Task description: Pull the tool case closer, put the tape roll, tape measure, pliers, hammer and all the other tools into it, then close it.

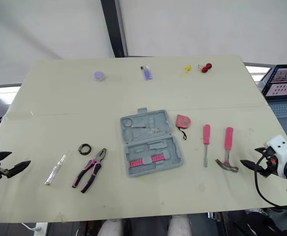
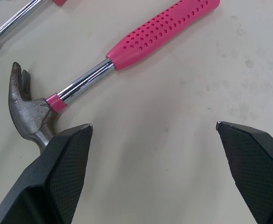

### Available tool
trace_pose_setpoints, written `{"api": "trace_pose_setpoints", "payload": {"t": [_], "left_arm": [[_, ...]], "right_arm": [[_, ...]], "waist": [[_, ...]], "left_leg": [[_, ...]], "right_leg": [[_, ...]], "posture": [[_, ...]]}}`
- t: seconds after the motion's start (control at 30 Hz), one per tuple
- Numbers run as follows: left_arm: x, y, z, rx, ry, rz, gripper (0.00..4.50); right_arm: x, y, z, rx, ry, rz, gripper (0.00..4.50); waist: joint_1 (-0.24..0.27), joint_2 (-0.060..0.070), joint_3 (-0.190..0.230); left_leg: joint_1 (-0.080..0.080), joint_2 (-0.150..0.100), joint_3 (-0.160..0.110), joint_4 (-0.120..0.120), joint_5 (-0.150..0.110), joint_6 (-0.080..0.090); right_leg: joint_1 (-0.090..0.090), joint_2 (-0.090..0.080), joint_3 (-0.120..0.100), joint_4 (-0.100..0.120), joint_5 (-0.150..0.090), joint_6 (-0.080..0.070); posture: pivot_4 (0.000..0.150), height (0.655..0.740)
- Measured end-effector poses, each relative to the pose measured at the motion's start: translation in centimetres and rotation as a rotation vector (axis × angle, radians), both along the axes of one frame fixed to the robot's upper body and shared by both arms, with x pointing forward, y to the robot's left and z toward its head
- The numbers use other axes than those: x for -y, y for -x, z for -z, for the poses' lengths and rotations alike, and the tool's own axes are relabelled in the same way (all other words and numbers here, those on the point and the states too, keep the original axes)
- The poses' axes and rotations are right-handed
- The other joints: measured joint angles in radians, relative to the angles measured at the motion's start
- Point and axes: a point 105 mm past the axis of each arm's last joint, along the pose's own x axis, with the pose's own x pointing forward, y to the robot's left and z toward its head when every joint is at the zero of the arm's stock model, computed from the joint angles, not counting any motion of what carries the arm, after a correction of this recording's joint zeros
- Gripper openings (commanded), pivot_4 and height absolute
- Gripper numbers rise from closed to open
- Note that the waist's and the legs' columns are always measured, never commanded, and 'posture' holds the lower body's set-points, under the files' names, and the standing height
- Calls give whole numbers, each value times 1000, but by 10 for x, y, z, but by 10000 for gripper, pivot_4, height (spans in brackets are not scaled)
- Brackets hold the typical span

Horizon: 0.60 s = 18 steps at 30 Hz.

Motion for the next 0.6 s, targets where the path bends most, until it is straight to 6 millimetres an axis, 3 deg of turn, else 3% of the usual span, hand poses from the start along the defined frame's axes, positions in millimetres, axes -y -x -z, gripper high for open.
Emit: {"api": "trace_pose_setpoints", "payload": {"t": [0.6], "left_arm": [[-2, 2, 4, -9, 7, 0, 44633]], "right_arm": [[2, -5, -2, 13, 16, 7, 45000]], "waist": [[-1, 0, 0]], "left_leg": [[0, 1, 4, 0, 0, 0]], "right_leg": [[-4, 0, 0, 3, 0, 0]], "posture": [[1500, 7400]]}}
